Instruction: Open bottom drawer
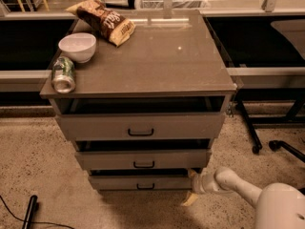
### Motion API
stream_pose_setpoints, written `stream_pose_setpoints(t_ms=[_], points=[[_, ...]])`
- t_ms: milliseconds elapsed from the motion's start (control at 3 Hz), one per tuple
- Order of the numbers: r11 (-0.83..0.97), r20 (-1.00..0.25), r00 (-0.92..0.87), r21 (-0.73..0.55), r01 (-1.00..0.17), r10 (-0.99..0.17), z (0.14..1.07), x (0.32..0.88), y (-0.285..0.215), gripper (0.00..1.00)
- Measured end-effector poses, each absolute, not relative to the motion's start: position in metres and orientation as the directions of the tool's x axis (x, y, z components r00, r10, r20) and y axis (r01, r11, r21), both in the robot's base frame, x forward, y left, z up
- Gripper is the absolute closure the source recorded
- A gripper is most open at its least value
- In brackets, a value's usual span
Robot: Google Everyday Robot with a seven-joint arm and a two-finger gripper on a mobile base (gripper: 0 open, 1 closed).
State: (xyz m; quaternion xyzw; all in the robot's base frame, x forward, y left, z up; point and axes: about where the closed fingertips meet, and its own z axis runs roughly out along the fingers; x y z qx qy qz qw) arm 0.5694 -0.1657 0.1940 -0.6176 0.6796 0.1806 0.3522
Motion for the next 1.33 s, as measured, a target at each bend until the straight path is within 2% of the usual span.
stream_pose_setpoints(t_ms=[667,1000,1333], points=[[0.166,-0.682,-0.019,-0.151,-0.975,-0.731,0.189,0.597,-0.168,0.43],[0.121,-0.676,-0.011,-0.116,-0.986,-0.737,0.179,0.587,-0.157,0.38],[0.121,-0.676,-0.011,-0.116,-0.986,-0.737,0.182,0.587,-0.157,0.15]])
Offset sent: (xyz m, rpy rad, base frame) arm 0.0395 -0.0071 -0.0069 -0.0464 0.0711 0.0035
